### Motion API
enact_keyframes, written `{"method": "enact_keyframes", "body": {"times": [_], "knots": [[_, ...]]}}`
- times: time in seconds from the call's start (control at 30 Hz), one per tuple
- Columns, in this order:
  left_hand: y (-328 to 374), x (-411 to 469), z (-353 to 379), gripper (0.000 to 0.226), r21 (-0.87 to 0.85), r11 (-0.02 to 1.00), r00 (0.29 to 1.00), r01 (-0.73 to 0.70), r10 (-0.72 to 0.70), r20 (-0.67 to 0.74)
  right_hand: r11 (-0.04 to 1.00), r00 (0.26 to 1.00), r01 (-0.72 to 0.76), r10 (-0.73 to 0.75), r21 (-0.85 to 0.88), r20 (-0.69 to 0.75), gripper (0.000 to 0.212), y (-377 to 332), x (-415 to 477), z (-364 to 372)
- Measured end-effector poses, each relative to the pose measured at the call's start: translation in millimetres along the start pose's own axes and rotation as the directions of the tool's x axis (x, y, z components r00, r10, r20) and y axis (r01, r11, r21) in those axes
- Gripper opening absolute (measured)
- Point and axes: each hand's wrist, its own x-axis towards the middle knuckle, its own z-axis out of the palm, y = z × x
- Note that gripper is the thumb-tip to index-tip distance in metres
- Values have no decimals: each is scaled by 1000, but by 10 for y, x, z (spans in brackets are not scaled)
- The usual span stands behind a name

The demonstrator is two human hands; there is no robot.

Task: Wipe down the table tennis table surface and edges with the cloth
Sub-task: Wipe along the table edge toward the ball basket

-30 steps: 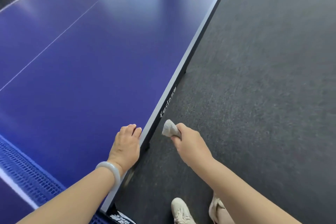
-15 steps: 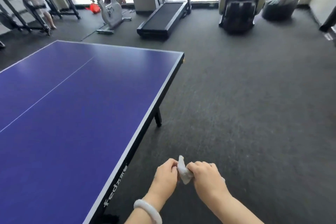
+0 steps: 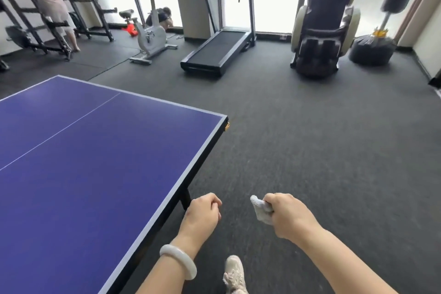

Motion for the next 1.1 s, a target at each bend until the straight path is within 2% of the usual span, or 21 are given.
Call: {"method": "enact_keyframes", "body": {"times": [0.1,0.23,0.3,0.4,0.57,0.67,0.8,0.9,1.1], "knots": [[243,853,16,26,-1,1000,1000,-15,15,12,999,1000,-11,11,42,-5,32,203,754,-295],[712,1861,24,25,22,1000,996,-19,17,89,998,999,-40,39,39,20,24,520,1644,-677],[991,2375,-10,24,31,999,995,-44,40,96,995,999,-52,52,86,-3,29,672,2107,-877],[1295,3044,-14,19,58,997,995,-45,39,96,986,997,-57,66,156,-50,22,913,2766,-1082],[1487,4083,28,21,116,993,998,38,-43,43,976,998,27,-13,218,-67,21,1313,3988,-1245],[1516,4542,42,20,116,980,987,161,-156,-49,963,992,127,-126,236,-19,25,1447,4802,-1312],[1516,4809,26,18,96,927,924,364,-346,-162,925,949,283,-308,253,65,21,1359,5610,-1332],[1527,4931,-2,21,45,871,851,489,-466,-241,882,886,382,-435,277,161,21,1149,6090,-1292],[1365,5159,-83,24,-32,767,718,641,-614,-327,805,759,515,-588,295,279,20,627,6709,-1028]]}}
